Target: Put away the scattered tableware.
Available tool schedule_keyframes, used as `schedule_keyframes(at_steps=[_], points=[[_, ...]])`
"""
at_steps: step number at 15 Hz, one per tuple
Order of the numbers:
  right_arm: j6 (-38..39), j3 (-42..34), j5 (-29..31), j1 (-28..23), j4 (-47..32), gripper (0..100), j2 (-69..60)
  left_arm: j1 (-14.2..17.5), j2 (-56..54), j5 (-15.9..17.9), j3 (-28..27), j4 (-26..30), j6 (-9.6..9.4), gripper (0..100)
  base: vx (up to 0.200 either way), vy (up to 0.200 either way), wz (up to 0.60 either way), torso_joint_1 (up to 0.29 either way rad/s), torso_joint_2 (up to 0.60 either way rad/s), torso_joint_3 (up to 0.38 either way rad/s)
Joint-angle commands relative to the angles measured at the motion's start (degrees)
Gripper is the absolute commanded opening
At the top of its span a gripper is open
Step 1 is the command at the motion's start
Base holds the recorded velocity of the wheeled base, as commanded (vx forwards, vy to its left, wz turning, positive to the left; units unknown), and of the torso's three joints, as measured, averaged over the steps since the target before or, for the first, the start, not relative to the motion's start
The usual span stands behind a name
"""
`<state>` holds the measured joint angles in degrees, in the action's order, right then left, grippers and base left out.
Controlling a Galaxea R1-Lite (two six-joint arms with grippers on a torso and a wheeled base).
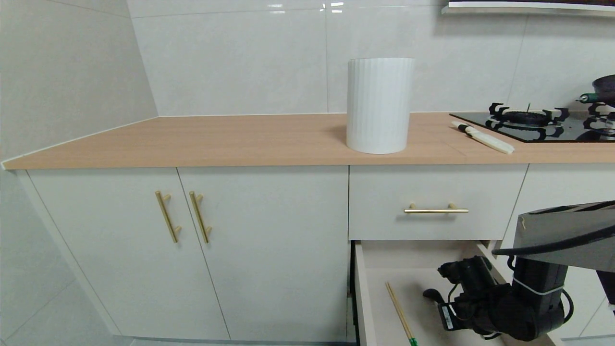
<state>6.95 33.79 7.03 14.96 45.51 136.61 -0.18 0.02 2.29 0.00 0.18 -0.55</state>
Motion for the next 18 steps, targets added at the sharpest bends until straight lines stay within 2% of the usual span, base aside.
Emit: schedule_keyframes(at_steps=[1, 6, 7, 12, 18], points=[[0.0, 0.0, 0.0, 0.1, 0.1, 0, 0.2, 0.0, 0.0, 0.0, 0.0, 0.0, -0.07, 100, 0.0, 0.0, 0.0, 0.0, 0.0, 0.0], [0.0, 0.0, 0.4, 0.1, 0.3, 0, 0.4, 0.0, 0.0, 0.0, 0.0, 0.0, 0.02, 100, 0.0, 0.0, 0.0, 0.0, 0.0, 0.0], [0.0, 0.0, 0.6, 0.1, 0.2, 100, 0.4, 0.0, 0.0, 0.0, 0.0, 0.0, 0.02, 100, 0.0, 0.0, 0.0, 0.0, 0.0, 0.0], [0.0, 0.1, 0.7, 0.2, 0.2, 100, 0.4, 0.0, 0.0, 0.1, 0.0, 0.1, -0.77, 100, 0.0, 0.0, 0.0, 0.0, 0.0, 0.0], [0.1, 0.0, 0.7, 0.2, 0.3, 100, 0.3, 0.0, 0.0, 0.1, 0.0, 0.1, -0.33, 100, 0.0, 0.0, 0.0, 0.0, 0.0, 0.0]])
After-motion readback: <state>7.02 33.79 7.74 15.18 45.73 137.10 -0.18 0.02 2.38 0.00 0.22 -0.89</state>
